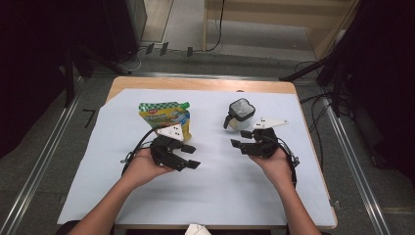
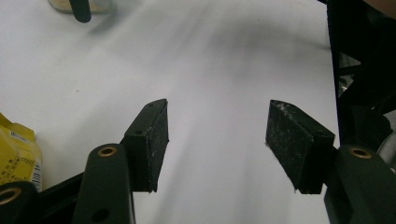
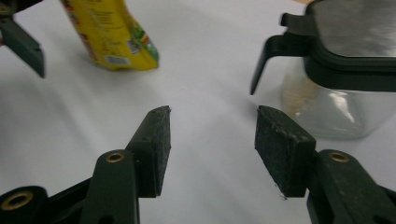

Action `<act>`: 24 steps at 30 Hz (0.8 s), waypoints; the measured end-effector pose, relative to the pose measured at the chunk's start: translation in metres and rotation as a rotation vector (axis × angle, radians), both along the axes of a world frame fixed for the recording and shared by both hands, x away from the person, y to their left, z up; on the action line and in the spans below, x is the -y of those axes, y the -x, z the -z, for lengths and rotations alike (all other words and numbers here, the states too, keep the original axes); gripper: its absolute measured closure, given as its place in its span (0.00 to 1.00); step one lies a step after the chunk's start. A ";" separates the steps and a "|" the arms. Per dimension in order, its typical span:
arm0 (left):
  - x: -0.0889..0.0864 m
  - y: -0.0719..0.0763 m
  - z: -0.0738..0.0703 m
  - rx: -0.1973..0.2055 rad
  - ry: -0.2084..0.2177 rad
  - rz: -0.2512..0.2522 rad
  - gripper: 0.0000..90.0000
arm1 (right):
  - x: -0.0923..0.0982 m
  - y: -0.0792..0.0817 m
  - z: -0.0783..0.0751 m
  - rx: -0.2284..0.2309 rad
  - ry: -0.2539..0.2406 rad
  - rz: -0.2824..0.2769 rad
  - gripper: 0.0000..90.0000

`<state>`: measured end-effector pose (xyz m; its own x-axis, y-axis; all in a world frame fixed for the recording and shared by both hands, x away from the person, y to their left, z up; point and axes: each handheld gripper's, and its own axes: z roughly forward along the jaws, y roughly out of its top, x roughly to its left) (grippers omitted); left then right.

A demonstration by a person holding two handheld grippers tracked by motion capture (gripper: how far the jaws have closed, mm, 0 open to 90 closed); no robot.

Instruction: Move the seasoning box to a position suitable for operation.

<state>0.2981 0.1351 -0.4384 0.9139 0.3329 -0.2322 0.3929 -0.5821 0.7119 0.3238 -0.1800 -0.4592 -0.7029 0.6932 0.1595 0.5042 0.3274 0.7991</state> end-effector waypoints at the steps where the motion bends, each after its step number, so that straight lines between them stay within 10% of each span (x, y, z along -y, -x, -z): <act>1: 0.000 0.000 0.000 -0.002 0.002 0.000 0.45 | 0.002 -0.002 0.000 -0.001 0.000 0.012 0.52; 24: -0.006 0.002 0.000 -0.014 0.017 -0.036 0.45 | 0.022 -0.062 0.022 -0.021 0.062 0.167 0.35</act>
<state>0.2962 0.1412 -0.4388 0.8982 0.3612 -0.2504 0.4229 -0.5556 0.7158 0.3861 -0.2023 -0.4809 -0.5740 0.8090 0.1266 0.5723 0.2858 0.7686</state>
